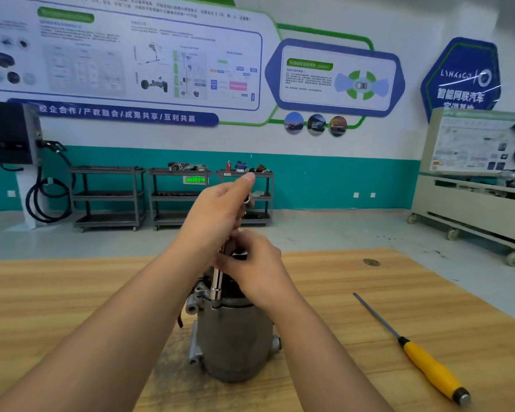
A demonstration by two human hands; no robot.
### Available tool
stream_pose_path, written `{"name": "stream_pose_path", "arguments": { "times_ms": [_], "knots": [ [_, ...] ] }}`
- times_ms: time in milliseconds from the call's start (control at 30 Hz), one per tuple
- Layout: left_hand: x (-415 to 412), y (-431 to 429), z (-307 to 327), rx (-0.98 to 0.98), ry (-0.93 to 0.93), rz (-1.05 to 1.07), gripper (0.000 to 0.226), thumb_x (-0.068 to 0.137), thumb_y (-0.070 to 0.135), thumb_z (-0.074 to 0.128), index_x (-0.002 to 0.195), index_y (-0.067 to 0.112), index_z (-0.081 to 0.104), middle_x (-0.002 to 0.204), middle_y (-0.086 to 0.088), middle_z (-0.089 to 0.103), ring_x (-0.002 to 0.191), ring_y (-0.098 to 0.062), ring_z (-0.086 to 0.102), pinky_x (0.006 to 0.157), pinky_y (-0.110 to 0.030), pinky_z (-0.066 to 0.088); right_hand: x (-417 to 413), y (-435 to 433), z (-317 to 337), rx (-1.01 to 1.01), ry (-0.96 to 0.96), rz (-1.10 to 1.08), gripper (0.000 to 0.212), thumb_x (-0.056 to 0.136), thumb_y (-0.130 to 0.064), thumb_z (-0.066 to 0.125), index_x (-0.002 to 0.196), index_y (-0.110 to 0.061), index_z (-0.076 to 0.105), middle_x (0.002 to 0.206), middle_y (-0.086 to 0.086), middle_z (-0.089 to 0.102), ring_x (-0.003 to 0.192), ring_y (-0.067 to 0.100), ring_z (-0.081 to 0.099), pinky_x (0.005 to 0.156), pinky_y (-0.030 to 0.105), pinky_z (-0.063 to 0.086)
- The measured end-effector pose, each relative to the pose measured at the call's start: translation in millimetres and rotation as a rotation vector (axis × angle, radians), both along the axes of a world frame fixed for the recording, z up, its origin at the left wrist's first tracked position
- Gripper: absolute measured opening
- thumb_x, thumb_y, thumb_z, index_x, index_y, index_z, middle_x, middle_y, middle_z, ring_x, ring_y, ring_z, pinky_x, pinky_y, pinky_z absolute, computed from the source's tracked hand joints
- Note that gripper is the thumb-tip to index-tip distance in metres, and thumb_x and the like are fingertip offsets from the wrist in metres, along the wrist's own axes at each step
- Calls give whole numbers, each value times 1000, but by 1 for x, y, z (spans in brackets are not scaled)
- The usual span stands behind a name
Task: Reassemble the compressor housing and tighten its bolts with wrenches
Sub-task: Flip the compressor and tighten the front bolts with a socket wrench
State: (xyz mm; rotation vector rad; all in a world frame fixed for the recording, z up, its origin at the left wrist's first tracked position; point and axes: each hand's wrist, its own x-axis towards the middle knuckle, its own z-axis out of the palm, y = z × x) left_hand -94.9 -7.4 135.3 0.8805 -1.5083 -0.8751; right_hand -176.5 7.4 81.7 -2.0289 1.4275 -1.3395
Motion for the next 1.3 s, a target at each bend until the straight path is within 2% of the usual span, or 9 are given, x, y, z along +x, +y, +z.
{"name": "stream_pose_path", "arguments": {
  "times_ms": [133,267,433,567,633,800,967,1100,1300],
  "knots": [
    [-23,14,-7,-261,-77,399,43,92,52,42,72,16,53,60,5,49,59,-11,47,54,-21,35,3,-2,0,-6,88,-55,22,84,-16,52,65,-26,45,77,-4,53,95,27,52,89,41,42],
    [-29,12,-10,-396,-60,546,49,91,37,55,52,13,37,48,1,35,47,-14,31,48,-29,25,3,-3,-2,-8,126,-71,26,85,-12,46,67,-27,37,76,-4,49,91,25,45,80,36,38],
    [-19,3,-10,-387,6,397,49,84,11,56,48,16,25,44,7,16,47,-12,14,53,-31,17,1,-2,-4,-56,76,-26,18,72,-26,50,57,-26,40,74,-1,55,84,25,46,78,35,36],
    [-4,-3,-8,-288,63,113,46,77,23,60,42,22,30,51,-5,21,48,-16,18,52,-32,20,-3,-5,-8,-90,57,51,2,78,-29,65,79,-27,64,93,-3,64,99,21,53,93,45,38],
    [3,-7,-4,-224,65,-14,48,79,20,59,40,23,32,47,-2,23,44,-16,18,47,-26,18,-6,-8,-9,-81,119,63,15,85,-31,61,97,-26,68,106,-7,63,109,18,48,97,42,33],
    [15,-17,-2,-127,130,-237,53,85,1,49,41,25,31,42,7,23,37,-9,17,39,-15,17,-5,-12,-10,-100,234,-8,19,92,-31,53,107,-31,65,112,-12,59,111,14,39,85,32,21],
    [19,-21,-1,-84,174,-369,38,70,13,51,40,26,32,42,7,22,36,-7,17,38,-13,18,-4,-14,-11,-106,224,-24,19,89,-38,55,103,-31,66,106,-13,60,106,13,40,85,33,23],
    [14,-19,-8,-161,109,-288,47,90,17,54,46,25,39,47,8,29,42,-8,22,41,-18,21,1,-13,-8,-113,185,-75,16,88,-40,57,90,-26,66,96,-9,63,103,17,47,87,36,28],
    [33,-11,-30,-133,171,-176,48,82,61,43,92,19,65,85,3,66,82,-12,62,81,-29,48,0,-12,-4,15,-8,4,8,84,-34,64,86,-28,69,86,-10,67,101,22,55,95,47,39]
  ]
}}
